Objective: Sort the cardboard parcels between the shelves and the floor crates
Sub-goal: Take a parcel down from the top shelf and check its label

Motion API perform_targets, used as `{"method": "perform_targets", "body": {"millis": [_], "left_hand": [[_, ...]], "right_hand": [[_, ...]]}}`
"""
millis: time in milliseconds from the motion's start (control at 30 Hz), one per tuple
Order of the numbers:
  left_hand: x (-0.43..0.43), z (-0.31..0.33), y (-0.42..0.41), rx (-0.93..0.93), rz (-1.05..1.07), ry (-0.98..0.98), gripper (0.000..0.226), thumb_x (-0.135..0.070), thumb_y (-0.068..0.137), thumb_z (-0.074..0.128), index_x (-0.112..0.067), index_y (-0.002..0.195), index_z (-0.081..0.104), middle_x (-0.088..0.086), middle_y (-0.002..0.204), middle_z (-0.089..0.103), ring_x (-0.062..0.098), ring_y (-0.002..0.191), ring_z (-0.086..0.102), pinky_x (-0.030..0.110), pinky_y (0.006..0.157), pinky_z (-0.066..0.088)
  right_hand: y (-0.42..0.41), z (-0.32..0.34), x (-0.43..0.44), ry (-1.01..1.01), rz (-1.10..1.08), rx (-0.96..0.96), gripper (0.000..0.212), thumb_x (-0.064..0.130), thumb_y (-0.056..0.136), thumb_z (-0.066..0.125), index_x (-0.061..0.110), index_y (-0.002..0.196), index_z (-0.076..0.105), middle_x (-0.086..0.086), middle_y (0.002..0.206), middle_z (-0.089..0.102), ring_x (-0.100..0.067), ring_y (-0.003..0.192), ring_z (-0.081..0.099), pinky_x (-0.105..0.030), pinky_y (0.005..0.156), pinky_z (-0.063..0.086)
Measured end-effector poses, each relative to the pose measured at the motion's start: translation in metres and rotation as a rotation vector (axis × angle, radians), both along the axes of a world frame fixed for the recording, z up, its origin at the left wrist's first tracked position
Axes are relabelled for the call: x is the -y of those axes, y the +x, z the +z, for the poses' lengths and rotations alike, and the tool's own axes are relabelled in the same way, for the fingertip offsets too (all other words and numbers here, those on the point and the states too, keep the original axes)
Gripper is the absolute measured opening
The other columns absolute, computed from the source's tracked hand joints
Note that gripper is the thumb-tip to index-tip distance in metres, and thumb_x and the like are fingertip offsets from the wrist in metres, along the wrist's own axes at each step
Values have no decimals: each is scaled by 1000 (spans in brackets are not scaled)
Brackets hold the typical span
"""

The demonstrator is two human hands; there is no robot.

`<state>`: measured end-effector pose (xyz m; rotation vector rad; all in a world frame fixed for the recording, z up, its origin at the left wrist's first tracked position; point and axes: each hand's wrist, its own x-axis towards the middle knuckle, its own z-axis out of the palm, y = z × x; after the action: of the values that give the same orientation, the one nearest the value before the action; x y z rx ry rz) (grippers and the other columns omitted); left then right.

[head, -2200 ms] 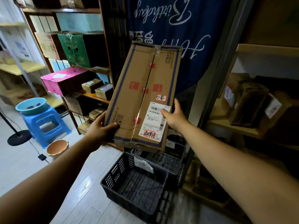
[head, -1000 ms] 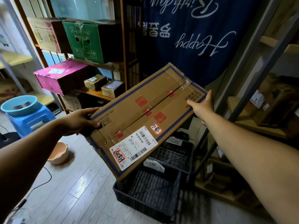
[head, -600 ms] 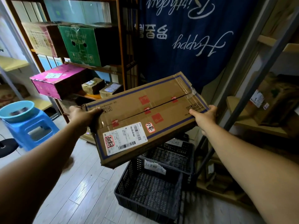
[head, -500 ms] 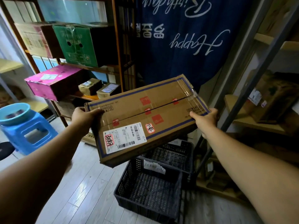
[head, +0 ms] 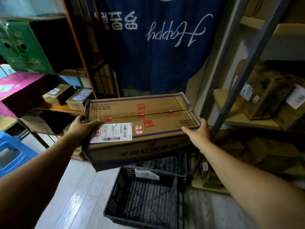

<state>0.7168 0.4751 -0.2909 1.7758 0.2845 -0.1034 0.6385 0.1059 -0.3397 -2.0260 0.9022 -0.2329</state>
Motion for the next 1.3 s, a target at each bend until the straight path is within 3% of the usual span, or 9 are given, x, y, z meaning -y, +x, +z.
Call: {"method": "perform_targets", "body": {"millis": [200, 300, 367, 467, 533, 633, 733, 1067, 1300], "left_hand": [[25, -46, 68, -122, -242, 96, 85, 13, 72, 70, -32, 137, 39, 10, 112, 65, 29, 99, 65, 46, 85, 53], [10, -94, 100, -154, -163, 219, 92, -11, 51, 91, -22, 129, 44, 11, 112, 66, 29, 99, 66, 50, 83, 55], [36, -117, 131, -165, -174, 282, 81, -27, 45, 95, -16, 114, 53, 9, 106, 68, 25, 91, 68, 46, 78, 58], [75, -125, 150, -105, -231, 343, 28, -3, 74, 76, -20, 83, 55, 0, 82, 63, 11, 71, 61, 28, 67, 52], [82, -135, 148, -45, -253, 364, 36, -10, 70, 81, -26, 91, 57, -5, 86, 64, 13, 77, 63, 28, 70, 51], [71, -201, 197, -73, -381, 388, 71, -31, 46, 87, -39, 108, 54, -4, 106, 67, 22, 98, 66, 47, 84, 55], [87, -253, 222, -58, -432, 516, 75, -33, 59, 85, -34, 125, 48, 7, 130, 48, 33, 123, 45, 51, 102, 41], [102, -424, 268, -66, -494, 583, 84, -52, 52, 80, -22, 125, 52, 6, 124, 55, 25, 109, 56, 48, 95, 49], [119, -475, 272, -50, -502, 596, 68, -33, 70, 81, -17, 129, 51, 14, 129, 47, 33, 116, 51, 48, 100, 44]], "right_hand": [[46, -51, 31, 50, 22, -23, 98, 48, 70, 78, 26, 145, 20, -9, 151, 29, -32, 131, 40, -47, 101, 44], [48, -62, 32, 91, 14, 3, 94, 40, 70, 80, 23, 142, 23, -9, 141, 44, -32, 123, 49, -48, 97, 47], [73, -100, 38, 112, -40, -49, 96, 37, 72, 80, 22, 146, 20, -9, 143, 43, -31, 126, 47, -47, 100, 45], [99, -140, 44, 115, -44, -86, 102, 36, 74, 79, 26, 151, 12, -9, 151, 29, -32, 134, 36, -46, 105, 39], [98, -153, 47, 72, -30, -100, 102, 37, 75, 78, 28, 151, 10, -9, 152, 25, -31, 135, 34, -45, 104, 37], [116, -194, 44, 44, -76, -107, 101, 37, 76, 77, 26, 152, 11, -10, 153, 22, -32, 137, 31, -43, 105, 36], [134, -249, 47, 23, -130, -100, 101, 34, 75, 79, 25, 152, 14, -11, 153, 24, -32, 138, 30, -45, 107, 35], [167, -403, 68, 29, -166, -133, 100, 41, 71, 79, 34, 148, 16, -5, 146, 37, -29, 132, 41, -53, 103, 41], [178, -449, 76, -23, -159, -136, 93, 29, 75, 78, 28, 149, 21, -4, 147, 37, -27, 134, 38, -49, 107, 37]]}}
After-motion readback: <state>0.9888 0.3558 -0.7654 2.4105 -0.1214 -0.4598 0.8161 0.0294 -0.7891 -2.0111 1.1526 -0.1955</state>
